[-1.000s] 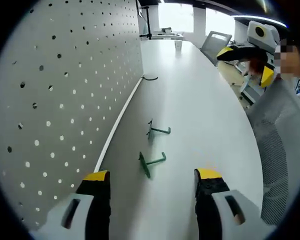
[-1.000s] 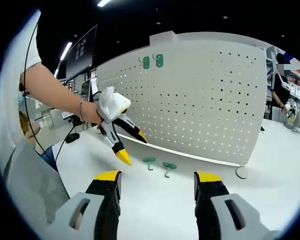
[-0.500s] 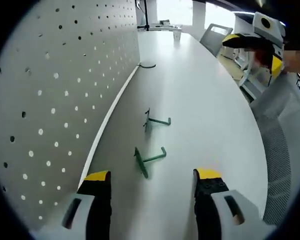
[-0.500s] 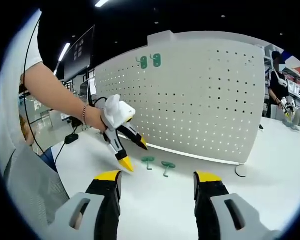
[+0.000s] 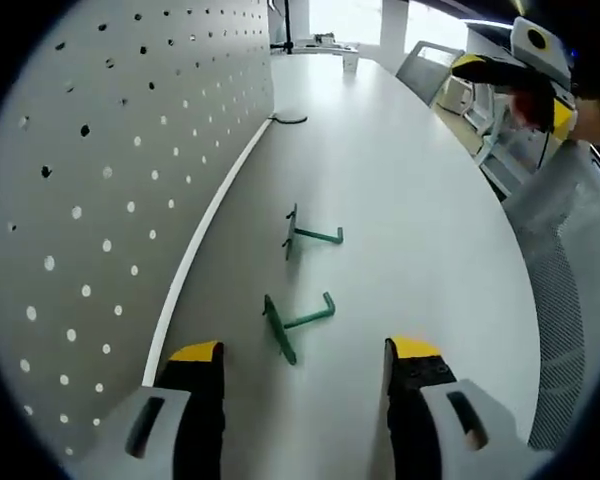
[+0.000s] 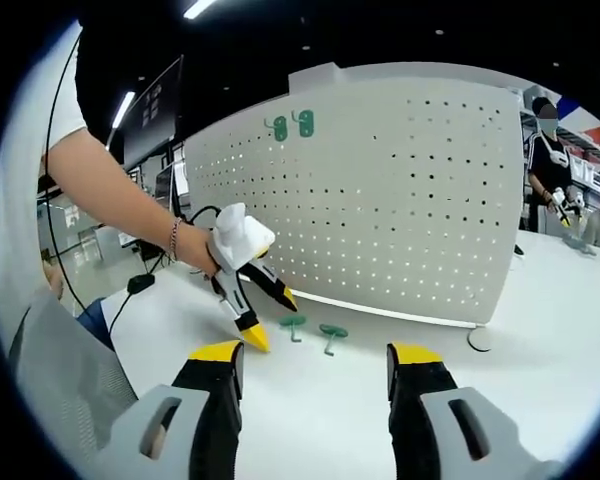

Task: Insert the hook assembly into the mounting plate slot until the hook locks in place.

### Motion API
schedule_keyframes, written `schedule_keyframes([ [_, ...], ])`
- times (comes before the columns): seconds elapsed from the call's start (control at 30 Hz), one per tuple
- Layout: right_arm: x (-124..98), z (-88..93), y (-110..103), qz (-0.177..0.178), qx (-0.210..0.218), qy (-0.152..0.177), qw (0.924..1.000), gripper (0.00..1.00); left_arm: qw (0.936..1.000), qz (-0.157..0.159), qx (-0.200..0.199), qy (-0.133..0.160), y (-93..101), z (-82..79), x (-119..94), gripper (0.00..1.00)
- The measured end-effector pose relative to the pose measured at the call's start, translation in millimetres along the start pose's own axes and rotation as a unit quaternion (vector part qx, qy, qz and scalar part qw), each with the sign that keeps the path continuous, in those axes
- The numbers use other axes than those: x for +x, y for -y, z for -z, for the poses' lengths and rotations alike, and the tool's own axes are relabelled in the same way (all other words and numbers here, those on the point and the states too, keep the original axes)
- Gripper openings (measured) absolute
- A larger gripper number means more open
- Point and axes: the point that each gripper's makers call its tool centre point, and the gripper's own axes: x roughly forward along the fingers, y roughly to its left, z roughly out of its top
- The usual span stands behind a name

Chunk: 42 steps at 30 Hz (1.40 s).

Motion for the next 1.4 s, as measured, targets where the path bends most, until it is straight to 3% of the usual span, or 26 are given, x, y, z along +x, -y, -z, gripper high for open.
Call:
schedule_keyframes([
  [0.27,0,-1.6,1,0.001,0.009,0.005,0.9999,0.55,0.9999,-0.010,-0.002,0.001,-3.9,-0.5,0,0.63],
  [0.77,-1,-1.7,5,0.008,0.016,0.006,0.9998,0.53,0.9979,-0.047,-0.043,0.014,-20.2,-0.7,-3,0.32],
  [1.23,-1,-1.5,6,0.010,0.018,0.006,0.9998,0.53,0.9981,-0.054,-0.027,0.014,-19.7,-1.1,-3,0.06],
  [1.4,-2,-1.9,6,0.010,0.018,0.007,0.9998,0.52,0.9981,-0.055,-0.023,0.014,-18.9,-0.5,-3,0.04],
])
